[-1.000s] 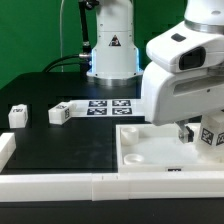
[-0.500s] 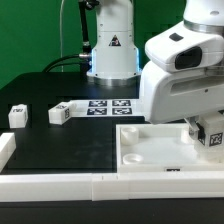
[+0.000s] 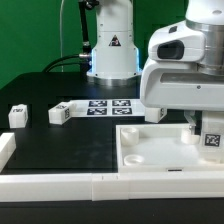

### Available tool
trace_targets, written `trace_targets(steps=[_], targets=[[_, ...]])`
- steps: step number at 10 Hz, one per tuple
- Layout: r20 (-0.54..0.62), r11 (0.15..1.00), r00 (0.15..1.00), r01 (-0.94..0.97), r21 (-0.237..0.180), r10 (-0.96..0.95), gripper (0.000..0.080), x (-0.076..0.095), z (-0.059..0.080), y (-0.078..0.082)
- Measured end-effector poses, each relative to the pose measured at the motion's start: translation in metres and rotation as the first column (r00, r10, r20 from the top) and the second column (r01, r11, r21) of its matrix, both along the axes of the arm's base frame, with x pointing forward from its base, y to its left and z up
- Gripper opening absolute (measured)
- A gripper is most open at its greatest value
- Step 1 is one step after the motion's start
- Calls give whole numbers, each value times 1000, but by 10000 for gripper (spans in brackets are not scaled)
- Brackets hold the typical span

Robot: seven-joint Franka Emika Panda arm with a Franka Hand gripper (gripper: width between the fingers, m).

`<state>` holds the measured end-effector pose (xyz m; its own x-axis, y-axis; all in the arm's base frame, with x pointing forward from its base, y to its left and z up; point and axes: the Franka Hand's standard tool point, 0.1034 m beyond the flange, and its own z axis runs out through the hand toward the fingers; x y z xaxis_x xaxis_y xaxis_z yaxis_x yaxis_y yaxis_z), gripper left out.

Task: Assemble one leg

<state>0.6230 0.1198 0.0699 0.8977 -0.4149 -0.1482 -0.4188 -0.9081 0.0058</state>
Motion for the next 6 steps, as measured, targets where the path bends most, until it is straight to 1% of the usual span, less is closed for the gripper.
trace_targets(steps=[1,2,4,5,6], targets=[[5,992,992,123,-16,-123,291,2,0,1],[5,960,961,278,-37,-278,291,2,-1,1],[6,864,867,498,-73,-499,291,1,-2,3],[10,803,807,590,-88,-591,291,1,-2,3],[8,765,769,637,-90,-639,291,1,-2,3]])
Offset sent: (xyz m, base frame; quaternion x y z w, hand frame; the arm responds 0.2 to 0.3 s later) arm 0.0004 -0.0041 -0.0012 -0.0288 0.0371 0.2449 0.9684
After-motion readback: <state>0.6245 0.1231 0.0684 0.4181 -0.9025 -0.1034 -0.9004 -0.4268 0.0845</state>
